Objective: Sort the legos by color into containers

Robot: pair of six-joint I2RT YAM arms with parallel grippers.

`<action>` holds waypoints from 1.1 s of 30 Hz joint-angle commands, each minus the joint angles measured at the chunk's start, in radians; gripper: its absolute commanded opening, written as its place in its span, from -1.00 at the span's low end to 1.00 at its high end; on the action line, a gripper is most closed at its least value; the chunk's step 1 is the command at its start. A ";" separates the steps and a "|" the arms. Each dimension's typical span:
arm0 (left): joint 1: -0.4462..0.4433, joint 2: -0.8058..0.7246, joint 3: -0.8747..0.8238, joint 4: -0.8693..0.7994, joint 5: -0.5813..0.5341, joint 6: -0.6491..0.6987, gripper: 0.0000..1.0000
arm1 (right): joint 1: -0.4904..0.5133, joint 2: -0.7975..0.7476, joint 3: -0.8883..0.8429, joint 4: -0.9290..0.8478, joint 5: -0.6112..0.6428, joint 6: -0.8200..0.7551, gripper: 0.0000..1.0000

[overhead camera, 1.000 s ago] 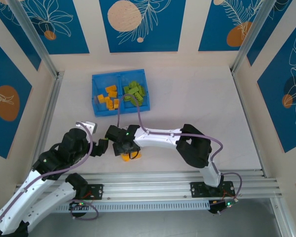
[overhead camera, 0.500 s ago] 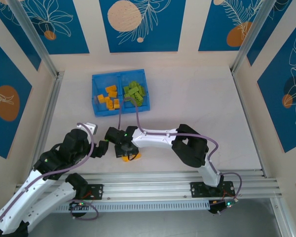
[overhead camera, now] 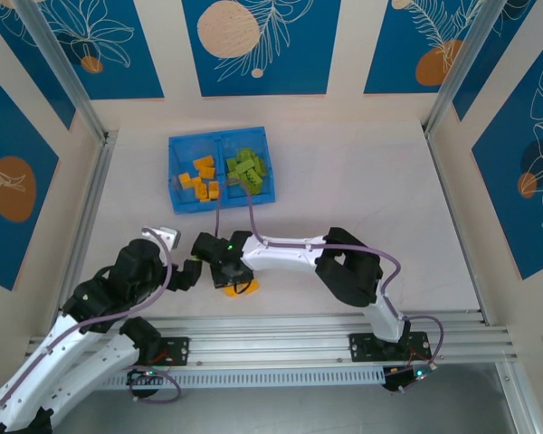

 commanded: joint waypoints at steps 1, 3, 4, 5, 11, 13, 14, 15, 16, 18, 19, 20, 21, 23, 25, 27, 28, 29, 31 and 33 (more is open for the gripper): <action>0.004 -0.052 -0.015 0.051 0.043 0.025 0.98 | 0.009 -0.141 -0.005 0.028 0.075 -0.058 -0.26; 0.005 -0.088 -0.022 0.060 0.047 0.040 0.99 | 0.002 -0.183 0.000 0.058 0.104 -0.107 -0.26; 0.005 -0.103 -0.025 0.065 0.045 0.043 0.99 | 0.000 -0.196 0.005 0.079 0.121 -0.130 -0.26; 0.005 -0.122 -0.031 0.071 0.037 0.043 0.99 | -0.004 -0.205 0.011 0.107 0.142 -0.162 -0.26; 0.004 -0.210 -0.056 0.078 -0.063 0.014 1.00 | -0.072 -0.155 0.117 0.269 0.240 -0.385 -0.26; 0.004 -0.219 -0.060 0.067 -0.115 -0.011 1.00 | -0.098 -0.114 0.149 0.360 0.275 -0.474 -0.24; 0.004 -0.218 -0.057 0.058 -0.137 -0.019 1.00 | -0.113 -0.085 0.174 0.401 0.286 -0.510 -0.23; 0.005 -0.217 -0.054 0.049 -0.155 -0.025 1.00 | -0.130 -0.048 0.204 0.438 0.290 -0.551 -0.24; 0.004 -0.215 -0.051 0.044 -0.163 -0.025 1.00 | -0.145 -0.012 0.246 0.450 0.297 -0.572 -0.23; 0.004 -0.213 -0.048 0.036 -0.171 -0.030 1.00 | -0.180 0.081 0.363 0.442 0.299 -0.602 -0.24; 0.004 -0.213 -0.050 0.036 -0.170 -0.032 1.00 | -0.194 0.131 0.427 0.423 0.296 -0.609 -0.23; 0.004 -0.213 -0.048 0.032 -0.171 -0.034 1.00 | -0.209 0.185 0.502 0.397 0.290 -0.614 -0.24; 0.005 -0.215 -0.049 0.030 -0.171 -0.037 1.00 | -0.223 0.237 0.569 0.386 0.279 -0.629 -0.24; 0.004 -0.217 -0.048 0.023 -0.176 -0.039 1.00 | -0.238 0.330 0.695 0.371 0.265 -0.662 -0.24; 0.005 -0.219 -0.048 0.018 -0.179 -0.042 1.00 | -0.248 0.437 0.835 0.353 0.252 -0.708 -0.24; 0.005 -0.221 -0.050 0.016 -0.179 -0.042 1.00 | -0.256 0.549 1.001 0.310 0.248 -0.748 -0.24; 0.005 -0.223 -0.051 0.016 -0.177 -0.043 1.00 | -0.258 0.600 1.088 0.299 0.243 -0.770 -0.23; 0.005 -0.223 -0.051 0.016 -0.174 -0.045 1.00 | -0.260 0.651 1.155 0.305 0.233 -0.790 -0.23; 0.004 -0.223 -0.052 0.017 -0.170 -0.045 1.00 | -0.267 0.705 1.212 0.350 0.208 -0.817 -0.21; 0.006 -0.224 -0.054 0.016 -0.168 -0.045 1.00 | -0.276 0.716 1.196 0.426 0.163 -0.817 -0.20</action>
